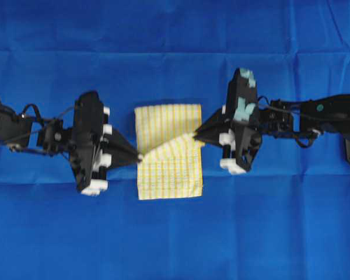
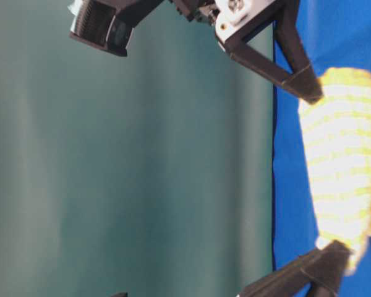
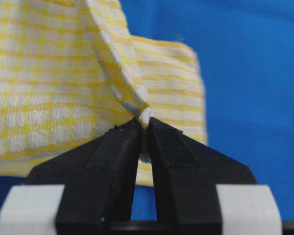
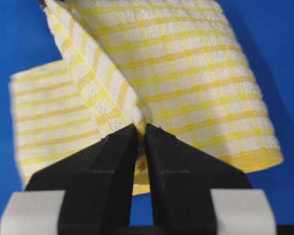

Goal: Fold the yellow towel.
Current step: 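Fold the far end of the strip toward the near end with both grippers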

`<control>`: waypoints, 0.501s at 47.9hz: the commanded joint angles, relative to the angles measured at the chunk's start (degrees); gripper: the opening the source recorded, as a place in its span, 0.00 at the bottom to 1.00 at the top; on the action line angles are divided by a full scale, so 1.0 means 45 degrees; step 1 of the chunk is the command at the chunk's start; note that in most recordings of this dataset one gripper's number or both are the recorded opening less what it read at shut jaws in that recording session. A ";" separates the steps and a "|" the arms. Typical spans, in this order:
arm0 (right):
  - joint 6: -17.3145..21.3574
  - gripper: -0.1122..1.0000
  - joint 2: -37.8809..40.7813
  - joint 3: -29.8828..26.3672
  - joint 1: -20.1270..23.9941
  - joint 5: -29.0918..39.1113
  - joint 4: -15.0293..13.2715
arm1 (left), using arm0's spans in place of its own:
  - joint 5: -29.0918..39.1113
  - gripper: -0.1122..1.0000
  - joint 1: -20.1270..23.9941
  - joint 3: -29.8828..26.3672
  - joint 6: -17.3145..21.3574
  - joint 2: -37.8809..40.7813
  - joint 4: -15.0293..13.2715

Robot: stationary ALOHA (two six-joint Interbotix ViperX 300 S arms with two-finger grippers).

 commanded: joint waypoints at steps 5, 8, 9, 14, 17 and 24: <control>0.0020 0.18 -0.0156 -0.0117 0.0488 -0.0020 0.0195 | -0.0039 0.14 -0.0645 -0.0410 -0.0020 0.0254 -0.0020; 0.0020 0.18 -0.0039 -0.0195 0.0625 -0.0020 0.0215 | -0.0059 0.14 -0.0703 -0.0488 -0.0020 0.0449 -0.0020; 0.0020 0.18 0.0000 -0.0215 0.0664 -0.0020 0.0215 | -0.0039 0.14 -0.0703 -0.0508 -0.0020 0.0508 -0.0039; 0.0020 0.18 0.0410 -0.0313 0.0879 -0.0059 0.0293 | -0.0039 0.14 -0.0781 -0.0586 -0.0020 0.0801 -0.0020; 0.0000 0.18 0.0684 -0.0430 0.1074 -0.0078 0.0430 | -0.0059 0.14 -0.0840 -0.0566 -0.0020 0.0977 -0.0020; 0.0020 0.18 0.1328 -0.0723 0.1563 -0.0137 0.0820 | -0.0098 0.14 -0.1035 -0.0586 -0.0020 0.1348 -0.0020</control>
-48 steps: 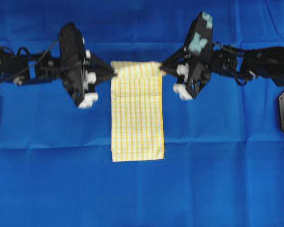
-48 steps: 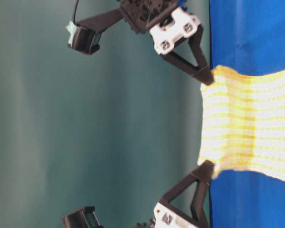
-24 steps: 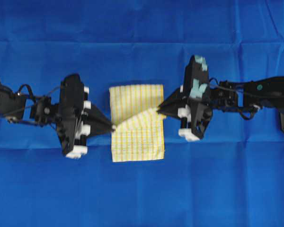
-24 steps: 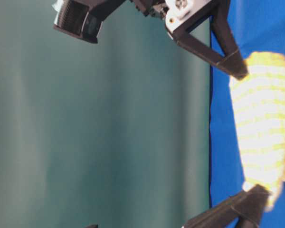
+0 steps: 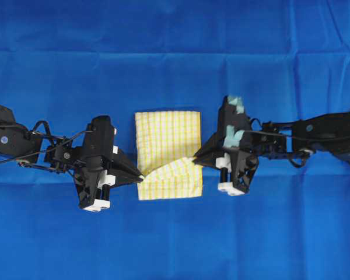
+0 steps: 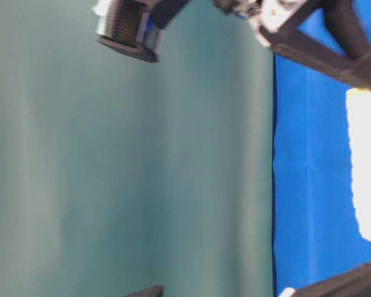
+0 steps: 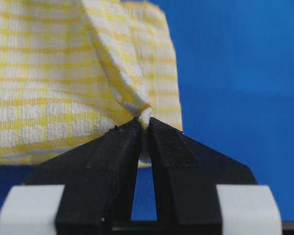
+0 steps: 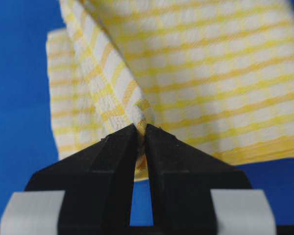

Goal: Fold the yellow towel.
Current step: 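Fold the far end of the strip toward the near end with both grippers, then open both grippers and release the folded towel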

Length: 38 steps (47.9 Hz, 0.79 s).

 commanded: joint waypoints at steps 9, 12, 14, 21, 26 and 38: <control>0.0020 0.18 0.0117 -0.0352 0.0391 -0.0059 0.0195 | -0.0098 0.14 -0.0215 -0.0195 0.0000 0.0215 0.0000; 0.0000 0.18 0.0117 -0.0371 0.0391 -0.0059 0.0195 | -0.0117 0.14 -0.0215 -0.0215 0.0000 0.0215 0.0000; 0.0020 0.18 0.0117 -0.0371 0.0391 -0.0059 0.0195 | -0.0098 0.14 -0.0195 -0.0215 0.0000 0.0215 0.0000; 0.0020 0.19 0.0117 -0.0371 0.0410 0.0000 0.0195 | -0.0117 0.14 -0.0195 -0.0234 0.0020 0.0234 0.0000; 0.0000 0.28 0.0117 -0.0391 0.0508 0.0000 0.0176 | -0.0117 0.14 -0.0195 -0.0254 0.0020 0.0234 0.0000; -0.0156 0.82 -0.0527 -0.0391 0.0547 0.0430 0.0117 | 0.0371 0.32 -0.0273 -0.0566 0.0156 -0.0449 0.0000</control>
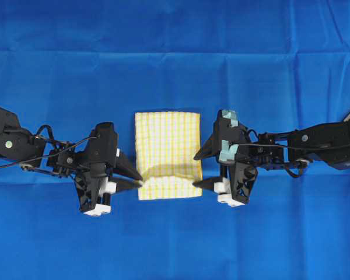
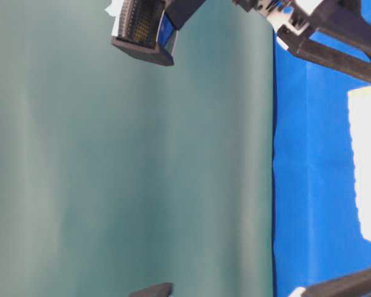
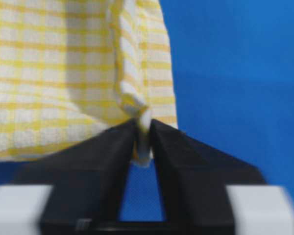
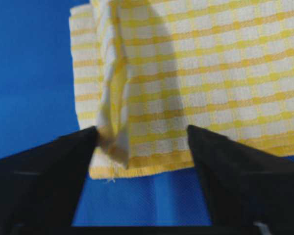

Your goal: Fold the yellow towel.

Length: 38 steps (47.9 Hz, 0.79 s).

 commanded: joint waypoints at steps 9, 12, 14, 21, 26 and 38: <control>-0.0430 0.78 -0.2480 0.0137 0.0039 0.0664 -0.0664 | 0.1270 0.79 -0.0098 -0.0469 0.0176 -0.2090 0.0059; -0.0684 0.78 -0.3125 0.0293 0.0000 0.0879 -0.0781 | 0.1621 0.85 -0.0117 -0.0391 0.0176 -0.2559 0.0059; -0.0898 0.78 -0.3633 0.0449 -0.0039 0.1055 -0.0859 | 0.1836 0.85 -0.0117 -0.0332 0.0176 -0.2832 0.0059; -0.1465 0.78 -0.5254 0.1133 -0.0254 0.1504 -0.1094 | 0.2480 0.82 -0.0098 0.0098 0.0156 -0.4062 0.0059; -0.1777 0.78 -0.6563 0.1797 -0.0488 0.1699 -0.1172 | 0.2559 0.81 -0.0098 0.0801 0.0156 -0.5215 0.0059; -0.2207 0.78 -1.0176 0.3086 -0.0996 0.2715 -0.1543 | 0.2539 0.81 -0.0020 0.2539 0.0234 -0.8398 0.0117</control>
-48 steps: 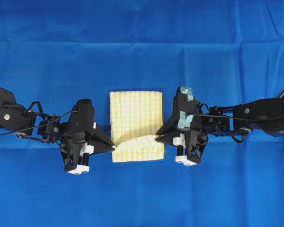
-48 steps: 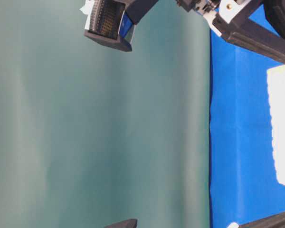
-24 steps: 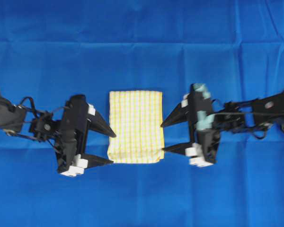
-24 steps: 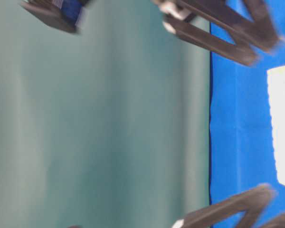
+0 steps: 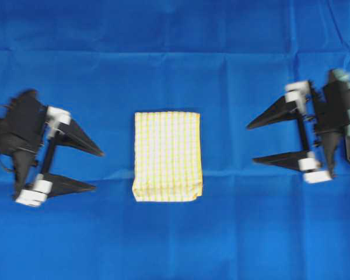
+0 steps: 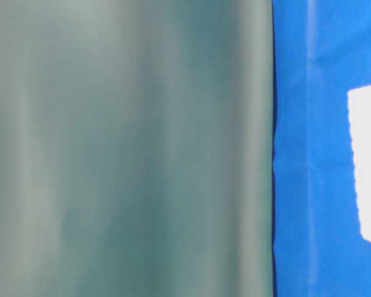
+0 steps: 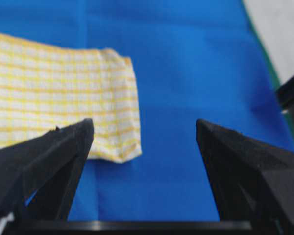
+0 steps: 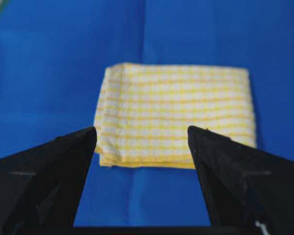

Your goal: Fold the yellow towel.

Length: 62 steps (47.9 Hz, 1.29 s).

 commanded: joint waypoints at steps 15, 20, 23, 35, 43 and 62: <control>-0.0039 0.77 -0.3867 0.1152 -0.1152 0.1992 -0.1133 | -0.0020 0.81 0.0742 0.2090 0.1680 -0.4609 0.0156; -0.0039 0.77 -0.4414 0.1699 -0.1523 0.1992 -0.1191 | -0.0059 0.81 0.1172 0.2930 0.1836 -0.5566 0.0156; -0.0039 0.77 -0.4668 0.2109 -0.1699 0.1992 -0.1191 | -0.0117 0.81 0.1328 0.3359 0.1855 -0.6035 0.0156; -0.0039 0.77 -0.5020 0.3086 -0.1777 0.1133 -0.1172 | -0.0625 0.81 0.1562 0.4824 0.1855 -0.7461 0.0156; -0.0039 0.77 -0.4883 0.3223 -0.1777 0.0898 -0.1172 | -0.0684 0.81 0.1719 0.5195 0.1855 -0.7695 0.0156; -0.0039 0.77 -0.4746 0.3262 -0.1777 0.0762 -0.1152 | -0.1035 0.80 0.1719 0.5332 0.1855 -0.7695 0.0156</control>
